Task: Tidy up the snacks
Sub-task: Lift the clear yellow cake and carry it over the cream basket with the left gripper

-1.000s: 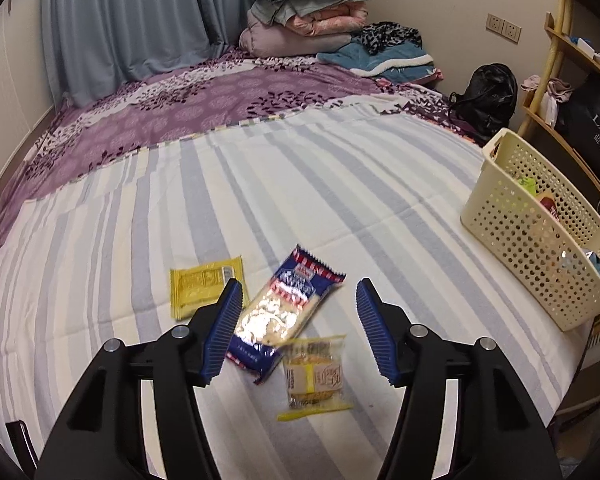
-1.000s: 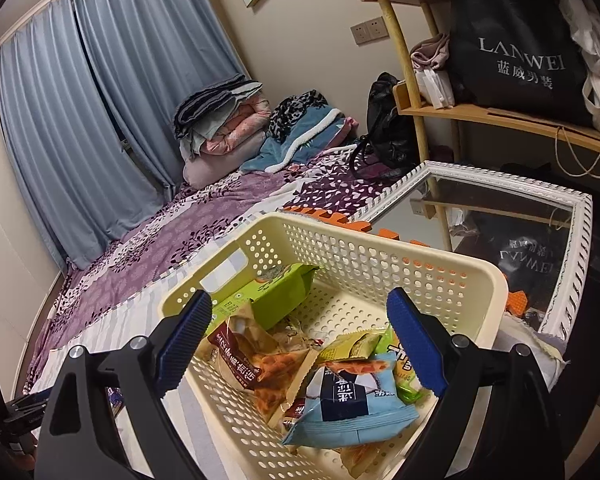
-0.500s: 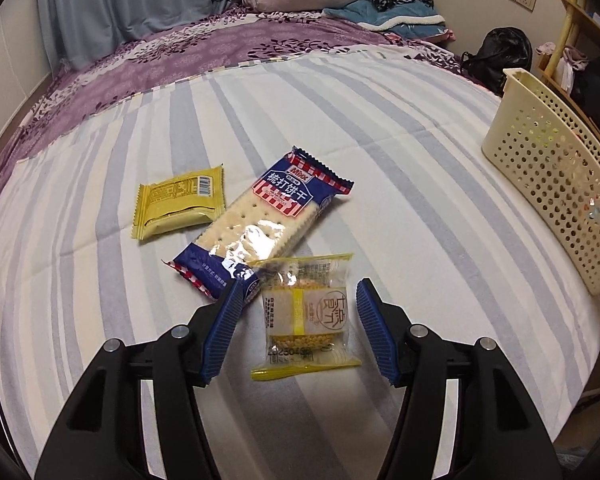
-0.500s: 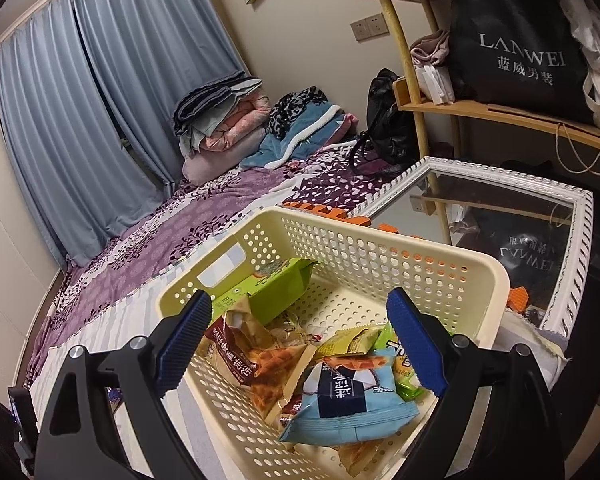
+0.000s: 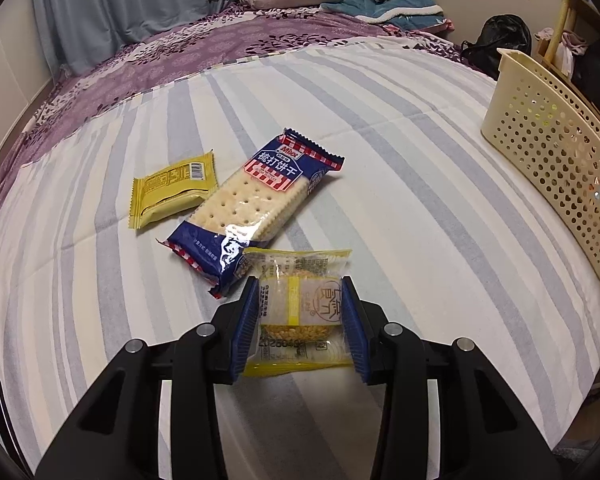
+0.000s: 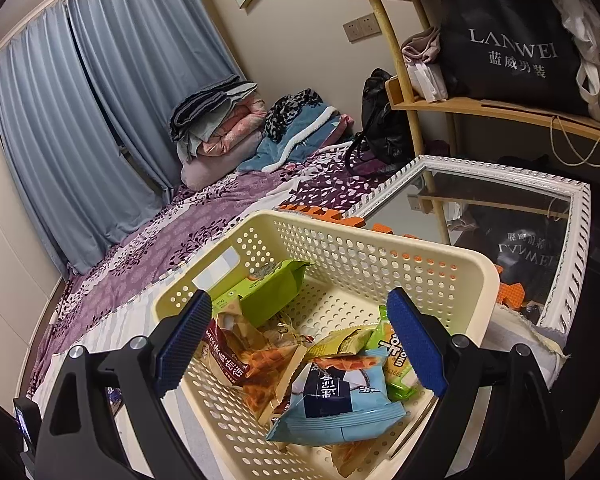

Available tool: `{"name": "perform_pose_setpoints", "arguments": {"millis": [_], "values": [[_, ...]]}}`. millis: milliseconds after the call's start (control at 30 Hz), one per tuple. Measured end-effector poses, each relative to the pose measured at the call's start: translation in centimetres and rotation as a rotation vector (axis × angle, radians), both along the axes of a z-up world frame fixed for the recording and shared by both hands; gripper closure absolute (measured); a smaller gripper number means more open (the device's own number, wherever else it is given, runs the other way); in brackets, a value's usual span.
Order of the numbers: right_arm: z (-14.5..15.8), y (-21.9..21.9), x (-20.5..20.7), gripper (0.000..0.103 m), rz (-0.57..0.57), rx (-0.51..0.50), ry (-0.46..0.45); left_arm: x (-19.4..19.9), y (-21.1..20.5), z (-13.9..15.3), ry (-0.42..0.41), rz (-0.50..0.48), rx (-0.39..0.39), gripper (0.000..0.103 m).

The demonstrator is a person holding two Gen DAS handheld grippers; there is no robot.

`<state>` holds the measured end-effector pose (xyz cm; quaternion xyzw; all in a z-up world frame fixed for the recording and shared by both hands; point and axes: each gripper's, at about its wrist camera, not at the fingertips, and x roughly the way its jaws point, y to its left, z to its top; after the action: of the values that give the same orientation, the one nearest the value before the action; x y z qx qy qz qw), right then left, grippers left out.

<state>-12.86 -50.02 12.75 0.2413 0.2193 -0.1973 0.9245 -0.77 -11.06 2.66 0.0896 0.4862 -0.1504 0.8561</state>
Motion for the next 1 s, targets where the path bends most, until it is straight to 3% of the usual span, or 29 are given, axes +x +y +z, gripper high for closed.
{"name": "perform_pose_setpoints", "arguments": {"millis": [467, 1000], "values": [[0.4, -1.8, -2.0, 0.014, -0.059, 0.010, -0.049, 0.1, -4.8, 6.3, -0.097, -0.116, -0.087, 0.063], [-0.1, -3.3, -3.7, 0.014, -0.087, 0.017, -0.047, -0.7, -18.2, 11.7, -0.160, -0.415, -0.188, 0.063]]}}
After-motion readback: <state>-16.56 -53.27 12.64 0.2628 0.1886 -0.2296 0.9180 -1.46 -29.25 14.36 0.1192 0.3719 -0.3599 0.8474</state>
